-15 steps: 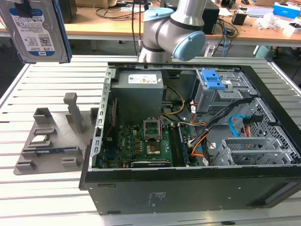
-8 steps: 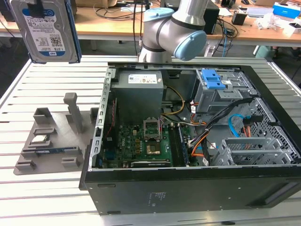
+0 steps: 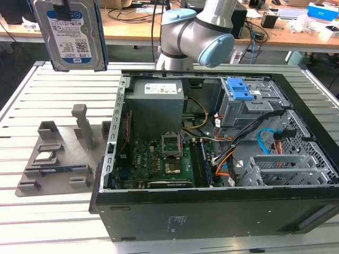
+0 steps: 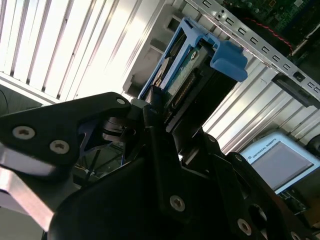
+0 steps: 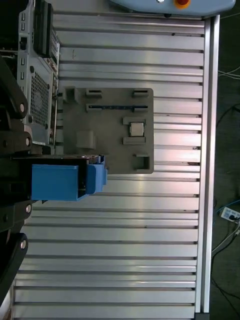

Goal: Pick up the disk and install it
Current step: 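Pick up the disk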

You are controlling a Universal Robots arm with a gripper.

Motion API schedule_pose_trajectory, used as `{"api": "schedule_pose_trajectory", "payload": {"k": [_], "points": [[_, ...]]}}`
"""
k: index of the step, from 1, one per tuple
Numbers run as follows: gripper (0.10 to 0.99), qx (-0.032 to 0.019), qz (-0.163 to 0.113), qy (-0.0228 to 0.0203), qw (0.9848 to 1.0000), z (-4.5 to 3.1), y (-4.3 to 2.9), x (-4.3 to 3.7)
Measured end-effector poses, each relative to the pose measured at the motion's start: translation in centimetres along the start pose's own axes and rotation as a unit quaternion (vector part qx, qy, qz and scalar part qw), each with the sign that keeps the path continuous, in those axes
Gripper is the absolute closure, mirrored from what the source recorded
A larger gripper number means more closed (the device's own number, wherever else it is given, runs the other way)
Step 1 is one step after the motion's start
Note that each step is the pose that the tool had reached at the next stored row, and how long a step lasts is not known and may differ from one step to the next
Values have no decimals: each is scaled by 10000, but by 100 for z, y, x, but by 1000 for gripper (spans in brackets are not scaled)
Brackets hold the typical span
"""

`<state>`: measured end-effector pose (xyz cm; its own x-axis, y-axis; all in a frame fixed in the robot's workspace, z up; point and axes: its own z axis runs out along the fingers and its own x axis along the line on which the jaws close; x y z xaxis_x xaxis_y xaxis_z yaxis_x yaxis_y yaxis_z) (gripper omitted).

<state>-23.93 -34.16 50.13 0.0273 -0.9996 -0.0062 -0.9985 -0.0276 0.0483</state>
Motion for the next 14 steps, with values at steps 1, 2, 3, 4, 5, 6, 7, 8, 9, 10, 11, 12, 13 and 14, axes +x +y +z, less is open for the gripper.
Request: {"api": "schedule_pose_trajectory", "payload": {"k": [1, 2, 3, 4, 5, 6, 7, 8, 9, 10, 11, 12, 13, 14], "points": [[737, 0, -1, 0, 10000, -2, -37, 1], [737, 0, 0, 0, 10000, -3, -74, 2], [737, 0, 0, 0, 10000, -5, -97, 3], [737, 0, 0, 0, 10000, -7, -142, 4], [737, 0, 0, 0, 10000, -8, -165, 5], [737, 0, 0, 0, 10000, -9, -189, 5], [737, 0, -1, 0, 10000, -10, -218, 6], [737, 1, 0, 0, 10000, -11, -239, 7], [737, 0, 0, 0, 10000, -12, -261, 7], [737, 0, 0, 0, 10000, -14, -284, 8], [737, 1, 0, 0, 10000, -15, -322, 9], [737, 0, 0, 0, 10000, -17, -355, 10], [737, 0, 0, 0, 10000, -19, -388, 11], [737, 0, -1, 0, 10000, -20, -415, 12]]}}
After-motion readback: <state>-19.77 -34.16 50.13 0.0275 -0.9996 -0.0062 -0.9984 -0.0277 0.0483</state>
